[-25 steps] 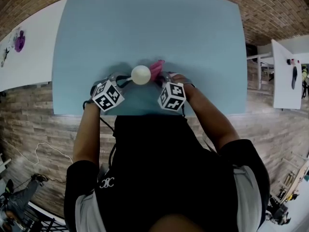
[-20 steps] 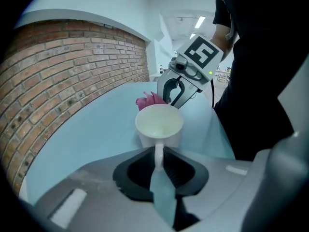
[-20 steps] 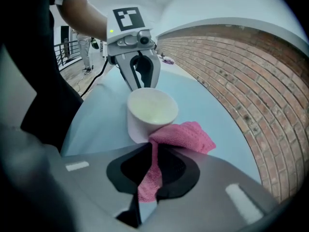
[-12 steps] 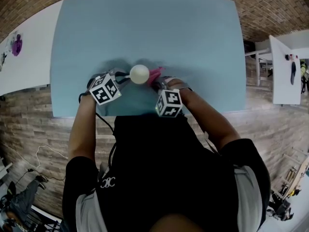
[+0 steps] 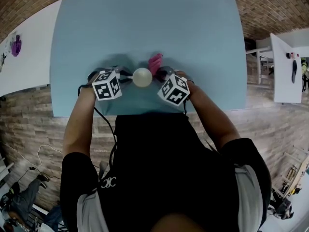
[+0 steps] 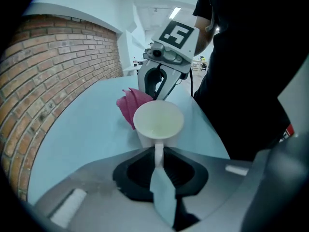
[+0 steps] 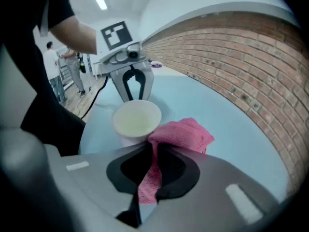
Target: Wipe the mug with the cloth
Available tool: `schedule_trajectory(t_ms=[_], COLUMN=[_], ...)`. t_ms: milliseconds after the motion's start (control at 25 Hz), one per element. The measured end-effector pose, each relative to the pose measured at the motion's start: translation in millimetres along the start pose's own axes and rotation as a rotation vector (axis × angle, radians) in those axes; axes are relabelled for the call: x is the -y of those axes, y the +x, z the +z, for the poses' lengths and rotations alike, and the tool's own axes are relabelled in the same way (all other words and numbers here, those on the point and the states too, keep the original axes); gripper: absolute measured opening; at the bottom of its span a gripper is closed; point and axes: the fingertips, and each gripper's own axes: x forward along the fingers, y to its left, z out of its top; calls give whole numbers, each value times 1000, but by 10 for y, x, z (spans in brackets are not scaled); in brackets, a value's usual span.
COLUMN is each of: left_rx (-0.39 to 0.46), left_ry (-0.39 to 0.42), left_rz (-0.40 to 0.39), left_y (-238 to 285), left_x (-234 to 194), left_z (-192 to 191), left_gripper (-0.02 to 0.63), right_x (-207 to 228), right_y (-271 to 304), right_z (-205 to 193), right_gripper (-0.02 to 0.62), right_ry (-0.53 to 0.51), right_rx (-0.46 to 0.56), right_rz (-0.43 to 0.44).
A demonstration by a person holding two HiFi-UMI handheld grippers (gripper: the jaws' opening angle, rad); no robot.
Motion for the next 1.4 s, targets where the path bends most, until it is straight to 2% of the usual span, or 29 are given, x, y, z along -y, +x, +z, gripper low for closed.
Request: schedule_trajectory(t_ms=[120, 320, 360, 440, 600, 680, 760, 800, 920, 960, 1040, 1280, 1400], left_rx=[7, -6, -7, -11, -42, -58, -67, -69, -70, -69, -69, -74, -56], left_ry=[-7, -2, -1, 6, 52, 73, 81, 81, 75, 72, 70, 67, 49], left_rz=[18, 42, 44, 49, 58, 53, 50, 50, 61, 67, 77, 91, 93], left_y=[2, 15, 16, 19, 19, 21, 20, 20, 27, 27, 25, 33, 34], left_x=[10, 2, 0, -6, -25, -22, -16, -13, 1, 3, 9, 41, 53], left_z=[-1, 26, 36, 49, 44, 46, 52, 55, 72, 78, 83, 103, 125], left_gripper=[52, 52, 52, 52, 52, 52, 52, 52, 52, 52, 53, 54, 54], right_x=[46, 120, 133, 172, 303, 324, 269, 264, 376, 375, 341, 305, 283], right_y=[49, 43, 24, -21, -86, -102, -152, -179, -194, -174, -76, 340, 349], right_z=[-21, -30, -17, 31, 207, 263, 406, 481, 545, 561, 550, 247, 274], right_gripper=[37, 37, 37, 37, 37, 37, 37, 37, 37, 37, 37, 37, 37], right_ry=[205, 763, 844, 932, 999, 1058, 1093, 1065, 915, 915, 956, 989, 939], right_rx=[39, 181, 209, 262, 346, 342, 368, 390, 398, 393, 364, 160, 109], right_rz=[107, 466, 528, 604, 677, 715, 804, 833, 798, 814, 866, 850, 880])
